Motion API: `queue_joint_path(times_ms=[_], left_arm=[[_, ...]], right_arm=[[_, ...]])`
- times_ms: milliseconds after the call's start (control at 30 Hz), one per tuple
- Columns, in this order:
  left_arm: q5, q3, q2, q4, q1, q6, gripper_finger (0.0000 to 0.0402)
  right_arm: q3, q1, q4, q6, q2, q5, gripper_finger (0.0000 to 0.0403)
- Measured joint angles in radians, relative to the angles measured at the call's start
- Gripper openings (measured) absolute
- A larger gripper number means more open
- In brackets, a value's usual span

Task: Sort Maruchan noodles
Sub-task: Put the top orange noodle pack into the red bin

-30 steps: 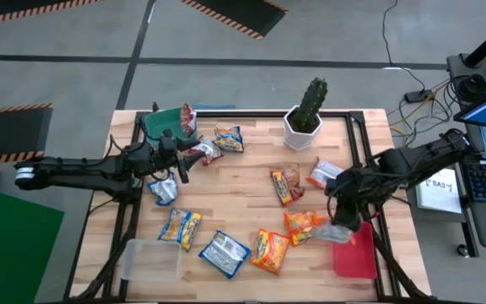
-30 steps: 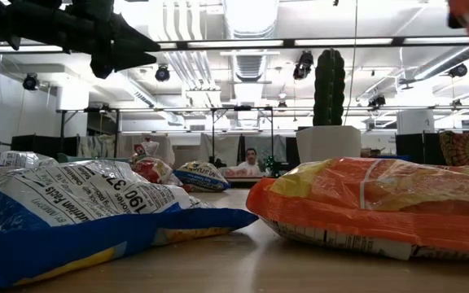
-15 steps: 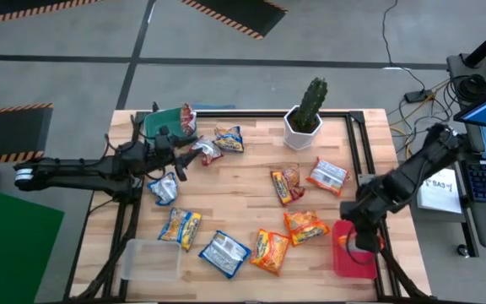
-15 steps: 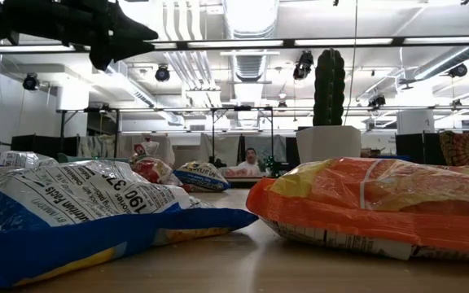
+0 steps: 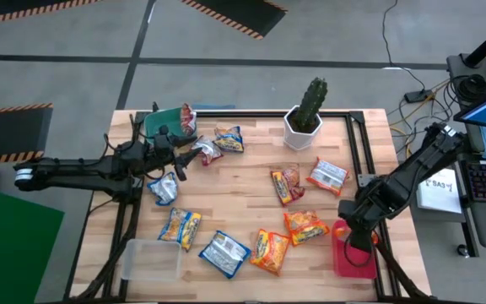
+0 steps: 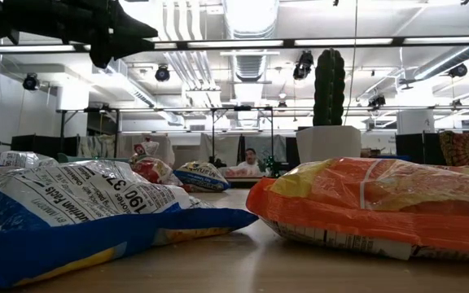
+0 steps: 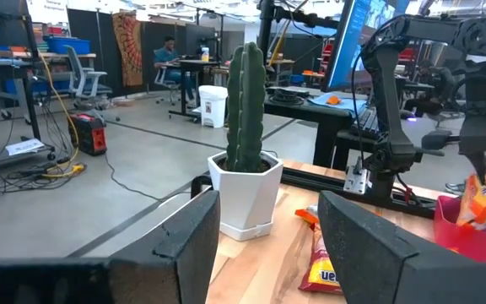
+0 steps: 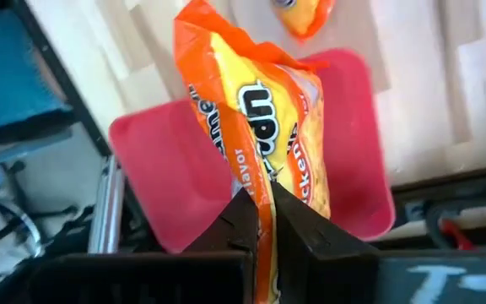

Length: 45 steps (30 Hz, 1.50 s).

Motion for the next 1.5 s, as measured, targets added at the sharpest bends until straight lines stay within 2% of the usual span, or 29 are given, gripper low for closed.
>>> queue_joint_path(times_ms=[233,333,733,1033,1200,1367,1500], left_arm=[[0.0,0.0,0.0,0.0,0.0,-0.003,0.0185],[0.0,0.0,0.0,0.0,0.0,-0.004,0.0185],[0.0,0.0,-0.003,0.012,0.0,-0.004,0.0185],[0.002,0.0,-0.004,0.012,0.0,-0.023,0.0185],[0.002,0.0,-0.005,0.017,0.0,-0.022,0.0185],[0.002,0.0,-0.013,0.028,0.0,-0.014,0.0185],[0.003,0.001,-0.038,0.039,0.0,-0.013,0.0185]], right_arm=[[-0.014,0.0,0.0,-0.009,0.013,0.07,0.0012],[-0.015,0.0,0.0,0.036,0.013,0.091,0.0013],[-0.015,0.0,-0.002,0.202,0.011,0.076,0.0013],[-0.015,0.0,-0.001,0.182,0.011,0.091,0.0013],[-0.015,0.0,0.0,0.231,0.011,0.113,0.0014],[-0.014,0.0,-0.002,0.347,0.011,0.109,0.0043],[-0.014,0.0,-0.003,0.379,0.012,0.11,0.0076]])
